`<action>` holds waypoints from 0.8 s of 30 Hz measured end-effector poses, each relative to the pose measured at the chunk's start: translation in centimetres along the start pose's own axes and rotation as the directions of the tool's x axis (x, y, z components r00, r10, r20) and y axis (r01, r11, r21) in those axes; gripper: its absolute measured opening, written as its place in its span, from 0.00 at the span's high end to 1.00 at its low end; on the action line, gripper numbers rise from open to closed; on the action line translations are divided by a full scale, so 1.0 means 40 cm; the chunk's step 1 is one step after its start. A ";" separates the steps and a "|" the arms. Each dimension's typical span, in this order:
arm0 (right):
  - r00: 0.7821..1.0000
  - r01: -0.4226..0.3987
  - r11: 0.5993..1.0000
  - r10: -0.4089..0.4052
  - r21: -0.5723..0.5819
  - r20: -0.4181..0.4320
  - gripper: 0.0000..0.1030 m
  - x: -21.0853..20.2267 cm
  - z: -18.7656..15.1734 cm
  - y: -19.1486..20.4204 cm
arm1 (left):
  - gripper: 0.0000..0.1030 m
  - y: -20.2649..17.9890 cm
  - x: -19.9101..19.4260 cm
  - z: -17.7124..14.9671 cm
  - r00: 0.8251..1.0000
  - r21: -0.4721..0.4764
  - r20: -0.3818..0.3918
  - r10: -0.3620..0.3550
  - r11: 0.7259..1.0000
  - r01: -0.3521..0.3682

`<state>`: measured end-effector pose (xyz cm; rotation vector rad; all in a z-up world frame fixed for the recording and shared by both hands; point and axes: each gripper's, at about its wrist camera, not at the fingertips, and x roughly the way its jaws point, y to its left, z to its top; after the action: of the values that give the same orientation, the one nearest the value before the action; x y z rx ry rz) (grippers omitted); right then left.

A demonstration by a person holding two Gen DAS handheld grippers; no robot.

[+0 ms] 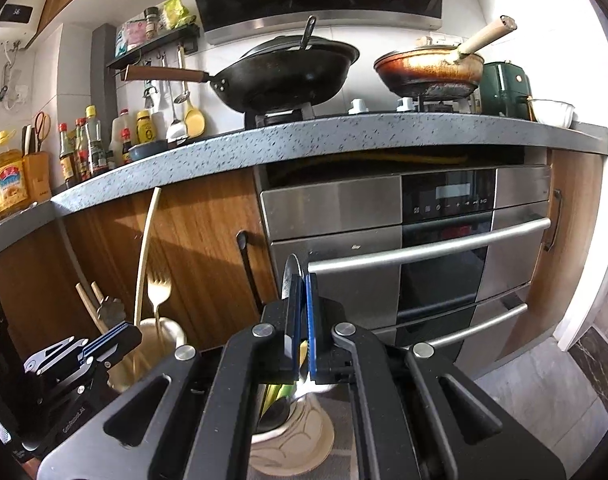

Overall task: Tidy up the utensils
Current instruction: 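Carry the chopstick and large spoon up to the ceramic holder with both tools, then release the chopstick into the larger cup while the right tool releases the spoon into the smaller cup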

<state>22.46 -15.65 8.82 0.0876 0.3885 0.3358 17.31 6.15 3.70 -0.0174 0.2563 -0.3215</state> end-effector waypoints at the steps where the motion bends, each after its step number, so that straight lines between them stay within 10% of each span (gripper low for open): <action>1: 1.000 -0.005 1.000 0.005 -0.002 -0.005 0.98 -0.001 -0.003 0.002 | 0.95 0.002 -0.004 -0.003 1.000 -0.002 -0.003 -0.003 1.000 0.003; 24: 0.997 -0.055 0.995 0.059 0.081 -0.042 0.96 -0.036 -0.029 -0.025 | 0.85 -0.013 -0.027 0.004 0.998 0.009 -0.071 0.002 1.000 -0.001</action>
<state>21.05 -17.05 8.12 0.1703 0.4436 0.3792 16.21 5.98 4.13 0.0026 0.3250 -0.3222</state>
